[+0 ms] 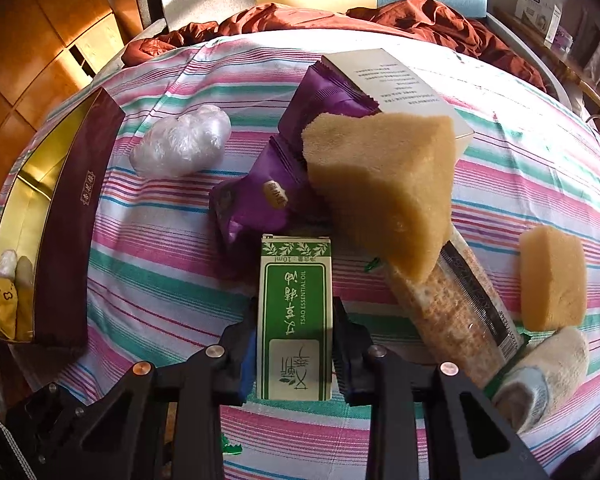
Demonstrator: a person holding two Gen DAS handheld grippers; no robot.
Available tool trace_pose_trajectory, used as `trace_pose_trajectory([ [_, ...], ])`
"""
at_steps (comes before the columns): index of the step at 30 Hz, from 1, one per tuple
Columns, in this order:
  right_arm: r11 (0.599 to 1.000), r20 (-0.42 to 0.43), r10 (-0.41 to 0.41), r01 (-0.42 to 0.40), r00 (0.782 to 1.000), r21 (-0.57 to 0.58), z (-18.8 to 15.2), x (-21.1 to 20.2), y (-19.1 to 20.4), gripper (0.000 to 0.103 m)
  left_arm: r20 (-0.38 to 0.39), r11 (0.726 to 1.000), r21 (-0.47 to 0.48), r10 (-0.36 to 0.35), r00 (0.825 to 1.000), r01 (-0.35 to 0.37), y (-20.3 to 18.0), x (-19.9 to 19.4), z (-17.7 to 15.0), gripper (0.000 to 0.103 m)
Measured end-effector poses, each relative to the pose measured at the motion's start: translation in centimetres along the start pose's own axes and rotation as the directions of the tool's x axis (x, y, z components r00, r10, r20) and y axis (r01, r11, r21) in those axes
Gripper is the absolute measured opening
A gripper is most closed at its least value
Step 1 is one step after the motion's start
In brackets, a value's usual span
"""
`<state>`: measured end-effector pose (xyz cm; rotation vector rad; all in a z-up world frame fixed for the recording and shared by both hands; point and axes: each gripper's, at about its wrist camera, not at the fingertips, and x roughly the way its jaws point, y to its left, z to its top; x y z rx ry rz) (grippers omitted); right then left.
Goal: Organize objects
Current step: 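Lift the cracker packet with the left gripper while the right gripper grasps the green-and-white box, then lower the cracker packet into the gold tray and open the left gripper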
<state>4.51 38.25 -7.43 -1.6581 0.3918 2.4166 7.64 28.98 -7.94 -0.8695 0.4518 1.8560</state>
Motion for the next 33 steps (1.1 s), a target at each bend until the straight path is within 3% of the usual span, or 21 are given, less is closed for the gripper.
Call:
trace_pose_trajectory([
  [12, 0.994, 0.022, -0.064, 0.065, 0.998, -0.082, -0.4, 0.0, 1.2, 0.031, -0.032, 0.998, -0.042, 0.041, 0.999, -0.042, 0.5, -1.7, -0.6, 0.048],
  [18, 0.992, 0.028, -0.076, 0.079, 0.997, -0.097, -0.4, 0.2, 1.6, 0.031, 0.023, 0.996, -0.051, 0.068, 0.997, -0.067, 1.0, -5.0, 0.2, 0.048],
  [22, 0.991, 0.032, -0.083, 0.086, 0.996, -0.104, -0.5, 0.2, 1.7, 0.031, 0.078, 0.99, -0.105, 0.107, 0.991, -0.099, 2.5, -8.0, 1.4, 0.048],
  [28, 0.988, 0.039, -0.096, 0.1, 0.995, -0.12, -0.4, 0.2, 2.0, 0.031, 0.114, 0.963, -0.192, 0.215, 0.97, -0.191, 5.9, -11.3, 2.5, 0.048],
  [33, 0.986, 0.044, -0.104, 0.109, 0.994, -0.127, -0.4, 0.3, 2.2, 0.031, 0.082, 0.914, -0.274, 0.331, 0.94, -0.299, 10.2, -12.3, 2.2, 0.048],
])
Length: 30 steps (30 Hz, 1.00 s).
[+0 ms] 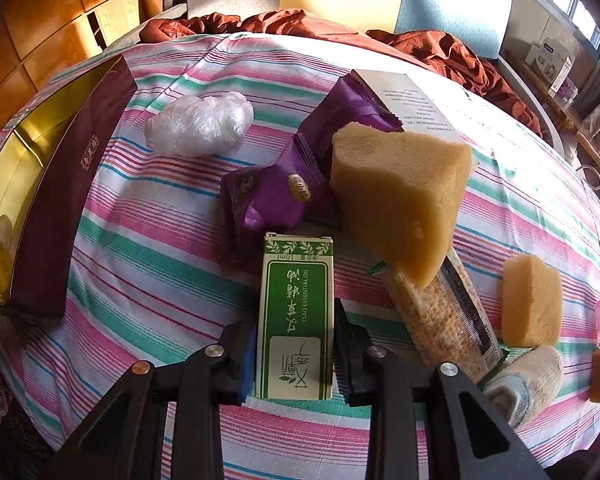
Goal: Organize objects
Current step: 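Lower the cracker packet into the gold tray and open the left gripper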
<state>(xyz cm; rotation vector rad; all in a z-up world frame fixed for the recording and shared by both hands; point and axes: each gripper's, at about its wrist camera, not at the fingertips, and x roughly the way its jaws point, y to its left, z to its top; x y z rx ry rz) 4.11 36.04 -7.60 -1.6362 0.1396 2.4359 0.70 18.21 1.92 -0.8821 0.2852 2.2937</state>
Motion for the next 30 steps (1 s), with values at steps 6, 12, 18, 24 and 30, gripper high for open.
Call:
trace_pose_trajectory([
  [6, 1.0, 0.004, -0.008, 0.008, 1.0, -0.008, 0.0, 0.0, 0.1, 0.031, -0.032, 0.99, -0.085, 0.108, 0.994, -0.11, 5.4, 0.9, 0.0, 0.048],
  [12, 1.0, 0.007, -0.014, 0.014, 1.0, -0.016, 0.0, 0.1, 0.2, 0.031, -0.095, 0.969, -0.2, 0.13, 0.987, -0.147, 10.8, 2.3, 0.1, 0.048],
  [18, 1.0, 0.007, -0.018, 0.018, 1.0, -0.023, 0.1, 0.2, 0.3, 0.031, -0.16, 0.937, -0.306, 0.122, 0.979, -0.167, 16.3, 4.3, 0.9, 0.048],
  [24, 0.999, 0.009, -0.028, 0.028, 1.0, -0.039, 0.1, 0.2, 0.5, 0.031, -0.214, 0.914, -0.356, 0.123, 0.969, -0.194, 19.8, 6.3, 1.2, 0.049],
  [30, 0.998, 0.011, -0.039, 0.04, 0.999, -0.055, 0.1, 0.2, 0.7, 0.031, -0.248, 0.895, -0.361, 0.179, 0.952, -0.262, 20.9, 7.1, 0.7, 0.051],
])
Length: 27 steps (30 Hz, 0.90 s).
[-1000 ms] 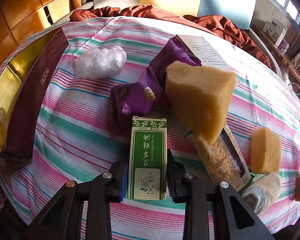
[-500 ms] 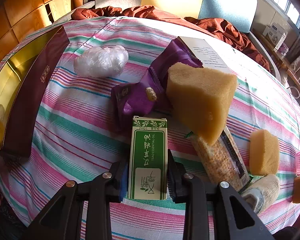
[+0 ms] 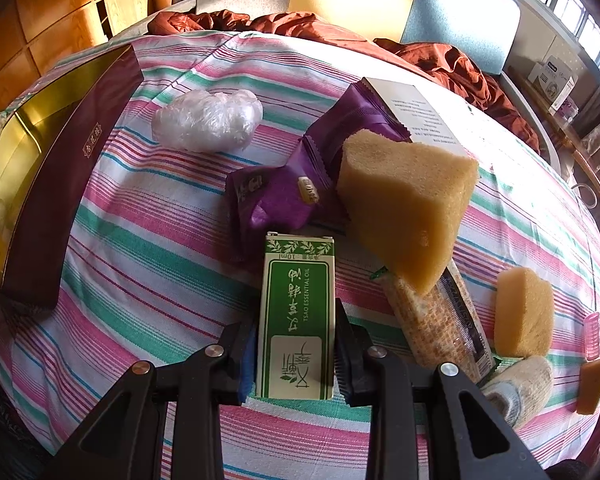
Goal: Organize objects
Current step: 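Lower the cracker packet into the gold tray and open the left gripper, then carry the green-and-white box into the gold tray and release with the right gripper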
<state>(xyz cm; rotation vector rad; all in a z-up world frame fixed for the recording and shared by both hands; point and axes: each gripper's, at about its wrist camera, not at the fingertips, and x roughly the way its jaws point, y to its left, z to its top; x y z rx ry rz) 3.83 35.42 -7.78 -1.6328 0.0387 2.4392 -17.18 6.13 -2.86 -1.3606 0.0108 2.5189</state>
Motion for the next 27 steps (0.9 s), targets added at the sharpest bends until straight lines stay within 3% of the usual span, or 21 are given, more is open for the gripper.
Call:
trace_pose_trajectory([
  [8, 1.0, -0.005, 0.004, -0.004, 1.0, -0.005, -0.3, -0.3, 0.3, 0.031, 0.068, 0.999, -0.007, 0.031, 0.997, -0.031, 0.8, -2.5, -1.8, 0.051],
  [20, 0.998, -0.004, 0.065, -0.065, 0.998, -0.003, -2.2, -1.7, 2.7, 0.031, 0.159, 0.998, 0.038, 0.036, 0.987, -0.043, -0.2, -7.5, -7.5, 0.059],
  [23, 0.992, 0.013, 0.121, -0.122, 0.993, 0.023, -2.8, -2.5, 3.3, 0.031, 0.177, 0.997, 0.058, 0.03, 0.984, -0.041, -0.7, -8.4, -8.4, 0.06],
  [27, 0.981, 0.096, 0.181, -0.186, 0.979, 0.049, -2.7, -5.0, 4.1, 0.031, 0.197, 0.996, 0.078, 0.026, 0.98, -0.043, -1.0, -9.2, -9.0, 0.061],
])
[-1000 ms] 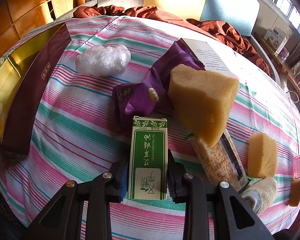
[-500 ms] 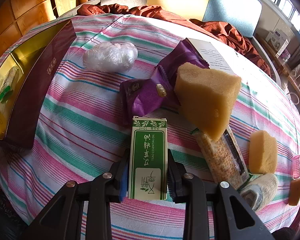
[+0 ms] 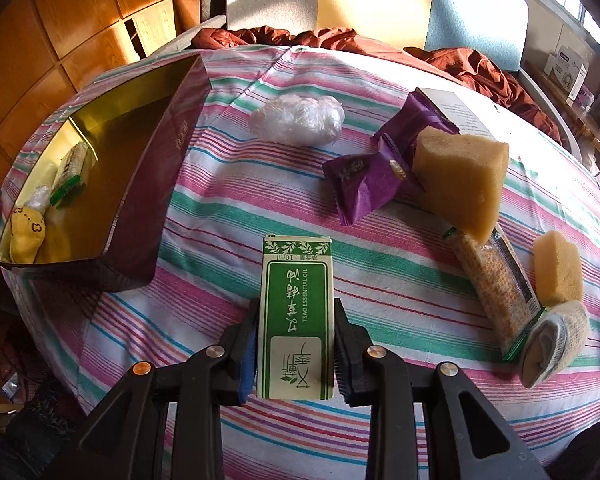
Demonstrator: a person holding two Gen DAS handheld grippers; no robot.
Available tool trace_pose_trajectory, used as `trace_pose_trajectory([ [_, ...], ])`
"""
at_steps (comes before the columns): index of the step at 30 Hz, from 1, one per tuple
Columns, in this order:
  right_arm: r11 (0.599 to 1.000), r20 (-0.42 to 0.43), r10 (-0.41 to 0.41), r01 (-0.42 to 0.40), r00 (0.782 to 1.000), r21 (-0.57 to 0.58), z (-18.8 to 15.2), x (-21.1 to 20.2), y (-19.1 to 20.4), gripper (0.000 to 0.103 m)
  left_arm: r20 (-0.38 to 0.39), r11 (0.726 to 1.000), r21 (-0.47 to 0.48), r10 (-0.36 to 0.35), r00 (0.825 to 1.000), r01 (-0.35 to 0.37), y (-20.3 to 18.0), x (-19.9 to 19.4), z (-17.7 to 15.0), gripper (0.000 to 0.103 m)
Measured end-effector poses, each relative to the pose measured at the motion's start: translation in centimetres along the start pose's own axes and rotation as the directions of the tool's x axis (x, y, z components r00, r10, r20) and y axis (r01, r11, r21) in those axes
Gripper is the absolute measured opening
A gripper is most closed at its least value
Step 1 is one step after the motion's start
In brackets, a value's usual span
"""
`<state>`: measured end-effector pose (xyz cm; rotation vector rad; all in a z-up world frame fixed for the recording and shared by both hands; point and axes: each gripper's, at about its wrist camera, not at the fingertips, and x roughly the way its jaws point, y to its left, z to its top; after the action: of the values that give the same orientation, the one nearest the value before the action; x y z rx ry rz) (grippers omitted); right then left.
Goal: Organize objects
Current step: 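Carry the green-and-white box into the gold tray and release with the right gripper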
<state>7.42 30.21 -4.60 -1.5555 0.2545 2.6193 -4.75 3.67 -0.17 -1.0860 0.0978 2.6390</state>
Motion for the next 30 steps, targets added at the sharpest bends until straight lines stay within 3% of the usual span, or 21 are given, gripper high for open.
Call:
trace_pose_trajectory([
  [5, 0.994, 0.08, 0.097, -0.094, 0.992, -0.051, 1.5, -2.8, 3.9, 0.031, -0.003, 1.0, -0.009, -0.01, 1.0, 0.01, 0.1, -0.3, -0.5, 0.062],
  [10, 0.975, 0.102, 0.185, -0.17, 0.977, -0.145, 4.0, -2.9, 9.3, 0.031, -0.005, 1.0, -0.026, -0.016, 1.0, 0.016, 0.5, -0.6, -1.1, 0.065],
  [15, 0.96, 0.075, 0.227, -0.21, 0.971, -0.187, 5.5, -1.2, 13.8, 0.031, 0.008, 0.999, -0.054, -0.011, 1.0, 0.011, 1.7, -1.2, -1.3, 0.065],
  [23, 0.95, -0.015, 0.268, -0.267, 0.963, -0.159, 6.2, 3.2, 18.4, 0.031, -0.002, 0.993, -0.114, 0.024, 1.0, -0.024, 4.6, -1.2, -2.0, 0.065],
  [26, 0.938, -0.056, 0.309, -0.314, 0.949, -0.145, 5.9, 4.6, 19.6, 0.031, -0.008, 0.991, -0.131, 0.034, 0.999, -0.034, 5.4, -1.1, -2.4, 0.065],
  [28, 0.927, -0.079, 0.338, -0.346, 0.938, -0.141, 5.6, 5.2, 20.4, 0.038, -0.013, 0.989, -0.14, 0.039, 0.999, -0.04, 5.9, -1.0, -2.5, 0.065],
  [30, 0.914, -0.106, 0.371, -0.383, 0.923, -0.132, 5.2, 5.7, 20.9, 0.06, -0.017, 0.988, -0.146, 0.043, 0.999, -0.046, 6.1, -0.9, -2.7, 0.065],
])
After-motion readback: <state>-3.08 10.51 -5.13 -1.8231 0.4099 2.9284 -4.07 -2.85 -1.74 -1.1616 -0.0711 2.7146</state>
